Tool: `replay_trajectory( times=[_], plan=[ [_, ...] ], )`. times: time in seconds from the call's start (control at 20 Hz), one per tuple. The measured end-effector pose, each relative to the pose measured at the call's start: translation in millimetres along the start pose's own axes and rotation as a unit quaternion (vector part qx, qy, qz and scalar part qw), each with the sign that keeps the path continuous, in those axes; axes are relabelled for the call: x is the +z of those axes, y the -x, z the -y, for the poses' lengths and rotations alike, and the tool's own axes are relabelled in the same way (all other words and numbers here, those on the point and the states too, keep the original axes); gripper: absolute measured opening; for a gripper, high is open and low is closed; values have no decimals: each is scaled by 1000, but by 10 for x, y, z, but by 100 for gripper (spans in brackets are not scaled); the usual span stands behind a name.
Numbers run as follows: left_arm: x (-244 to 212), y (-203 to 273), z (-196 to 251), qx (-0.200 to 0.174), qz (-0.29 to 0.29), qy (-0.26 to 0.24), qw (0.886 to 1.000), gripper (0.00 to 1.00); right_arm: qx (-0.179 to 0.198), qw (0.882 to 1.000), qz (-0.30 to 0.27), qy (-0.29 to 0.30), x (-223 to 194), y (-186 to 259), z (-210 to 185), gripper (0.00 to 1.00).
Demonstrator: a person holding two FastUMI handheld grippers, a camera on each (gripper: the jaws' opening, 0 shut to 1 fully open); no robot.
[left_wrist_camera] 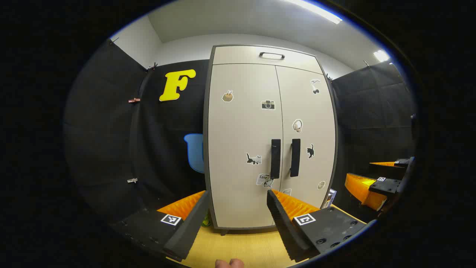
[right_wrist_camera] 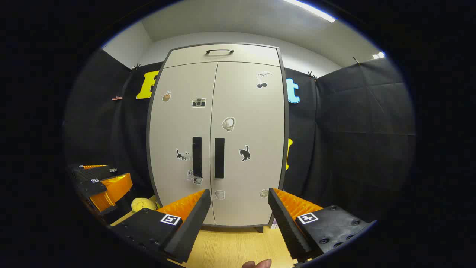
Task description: Open the right door of the double-door shoe cabinet with the right hand, and open the left door with the left hand.
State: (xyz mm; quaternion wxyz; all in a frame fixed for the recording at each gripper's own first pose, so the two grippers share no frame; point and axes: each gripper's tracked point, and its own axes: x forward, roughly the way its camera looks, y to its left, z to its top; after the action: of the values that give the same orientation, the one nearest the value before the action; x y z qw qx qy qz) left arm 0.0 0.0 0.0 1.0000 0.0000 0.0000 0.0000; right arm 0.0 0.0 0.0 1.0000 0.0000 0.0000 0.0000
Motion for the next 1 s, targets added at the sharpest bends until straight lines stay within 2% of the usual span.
replay_trajectory(
  times=[0.7,1.0],
  plan=[
    [-19,40,-144,4,0,4,1000,94,4,1000,-9,-10,-38,39,-148,97],
    [-40,-42,-190,-2,-4,1,1000,94,4,1000,-2,-13,59,-250,-198,97]
  ],
)
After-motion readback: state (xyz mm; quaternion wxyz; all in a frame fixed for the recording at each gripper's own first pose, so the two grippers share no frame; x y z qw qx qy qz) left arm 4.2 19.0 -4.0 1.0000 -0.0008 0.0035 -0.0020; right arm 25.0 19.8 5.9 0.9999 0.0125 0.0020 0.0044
